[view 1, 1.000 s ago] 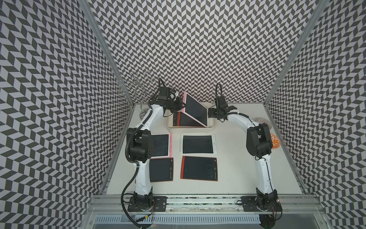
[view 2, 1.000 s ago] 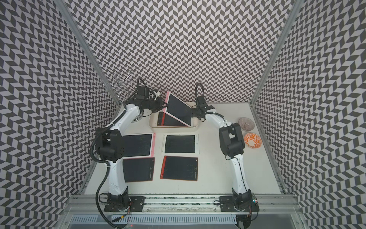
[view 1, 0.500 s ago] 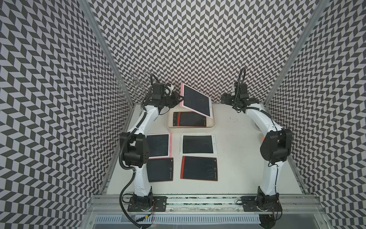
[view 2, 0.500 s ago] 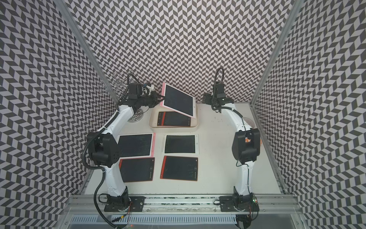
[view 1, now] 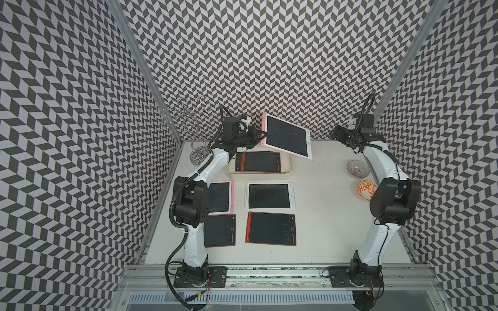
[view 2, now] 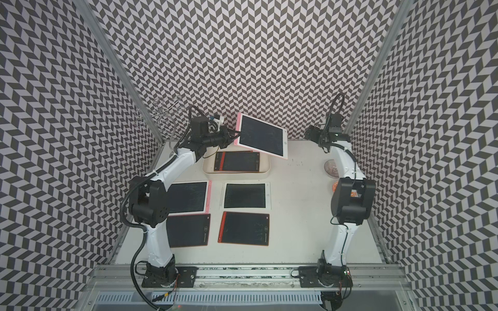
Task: Take out the writing tablet from the storage box
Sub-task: Pick up the writing tablet from the storage box, then place the writing tablet at the center of the board.
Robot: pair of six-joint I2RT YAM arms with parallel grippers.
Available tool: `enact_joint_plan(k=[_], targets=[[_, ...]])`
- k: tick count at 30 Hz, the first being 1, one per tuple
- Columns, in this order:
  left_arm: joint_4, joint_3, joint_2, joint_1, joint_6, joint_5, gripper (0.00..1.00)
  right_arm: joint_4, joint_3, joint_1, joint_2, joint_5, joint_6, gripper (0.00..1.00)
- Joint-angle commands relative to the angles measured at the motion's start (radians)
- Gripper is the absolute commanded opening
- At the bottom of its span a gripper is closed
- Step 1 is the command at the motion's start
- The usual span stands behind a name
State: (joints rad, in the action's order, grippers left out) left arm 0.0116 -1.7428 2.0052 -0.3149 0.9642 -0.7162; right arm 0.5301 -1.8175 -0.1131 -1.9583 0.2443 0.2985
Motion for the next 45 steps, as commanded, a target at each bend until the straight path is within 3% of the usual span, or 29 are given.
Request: enact_joint_plan(k=[1, 12, 23, 41, 45], targets=[[-0.15, -0.045, 0.05, -0.045, 0.082, 0.018, 0.0, -0.032, 0.04, -0.025, 0.047, 0.07, -0.027, 0.89], [-0.237, -0.178, 0.262, -0.155, 0.194, 0.074, 0.0, -0.076, 0.115, -0.069, 0.05, 0.082, -0.034, 0.89], [-0.146, -0.37, 0.429, -0.222, 0.243, 0.157, 0.0, -0.136, 0.161, -0.126, 0.037, 0.193, -0.005, 0.87], [-0.064, -0.444, 0.532, -0.299, 0.281, 0.287, 0.0, -0.198, 0.188, -0.142, 0.024, 0.296, 0.048, 0.87], [-0.057, -0.439, 0.534, -0.308, 0.283, 0.309, 0.04, -0.216, 0.193, -0.144, 0.023, 0.325, 0.066, 0.86]])
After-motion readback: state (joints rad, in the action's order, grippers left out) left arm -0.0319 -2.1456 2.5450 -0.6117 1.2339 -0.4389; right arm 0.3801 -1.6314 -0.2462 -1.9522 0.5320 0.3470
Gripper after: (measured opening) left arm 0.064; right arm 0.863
